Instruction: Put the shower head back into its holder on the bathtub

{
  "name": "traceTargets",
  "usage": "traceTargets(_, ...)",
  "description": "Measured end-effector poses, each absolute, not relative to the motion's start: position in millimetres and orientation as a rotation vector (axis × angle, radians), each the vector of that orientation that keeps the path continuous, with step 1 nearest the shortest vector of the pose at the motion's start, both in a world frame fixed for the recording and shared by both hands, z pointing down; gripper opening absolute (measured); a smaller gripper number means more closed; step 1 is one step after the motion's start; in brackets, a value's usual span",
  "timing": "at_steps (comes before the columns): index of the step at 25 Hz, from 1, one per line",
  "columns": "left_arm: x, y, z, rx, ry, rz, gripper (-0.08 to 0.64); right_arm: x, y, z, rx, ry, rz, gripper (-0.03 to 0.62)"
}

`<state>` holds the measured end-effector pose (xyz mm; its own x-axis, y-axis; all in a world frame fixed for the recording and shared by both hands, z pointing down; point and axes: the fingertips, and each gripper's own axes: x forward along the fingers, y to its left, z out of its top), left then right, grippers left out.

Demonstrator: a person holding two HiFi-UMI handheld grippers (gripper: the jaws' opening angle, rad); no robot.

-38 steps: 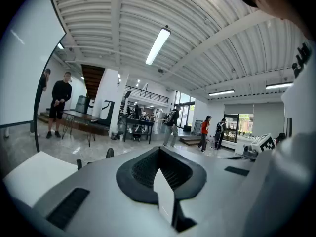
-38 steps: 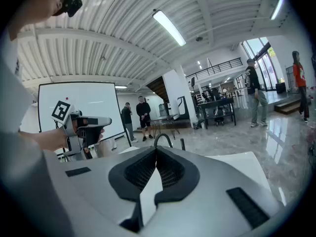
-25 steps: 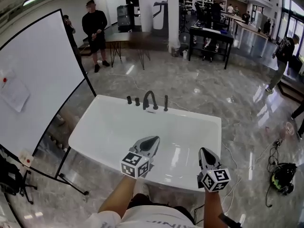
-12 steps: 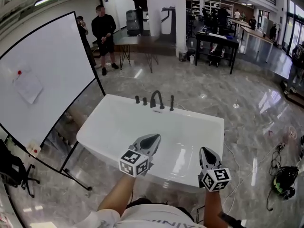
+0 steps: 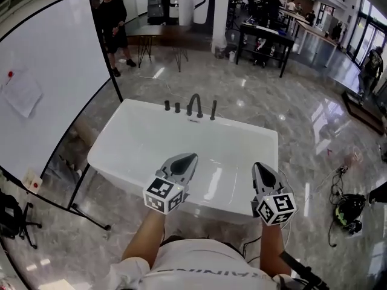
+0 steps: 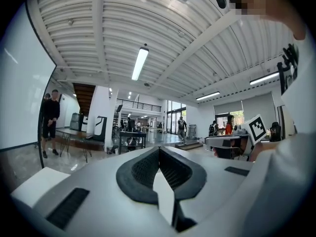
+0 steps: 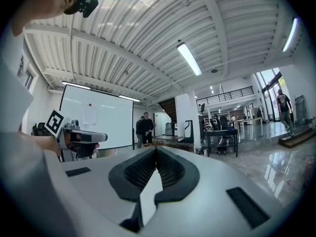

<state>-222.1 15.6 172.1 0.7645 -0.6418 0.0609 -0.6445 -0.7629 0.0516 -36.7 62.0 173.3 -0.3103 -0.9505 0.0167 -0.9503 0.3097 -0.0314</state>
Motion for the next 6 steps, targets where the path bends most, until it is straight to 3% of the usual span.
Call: traceTargets(6, -240, 8, 176, 2.868, -1.006, 0.046, 0.018, -59, 60, 177, -1.885, 2.543, -0.077, 0.012)
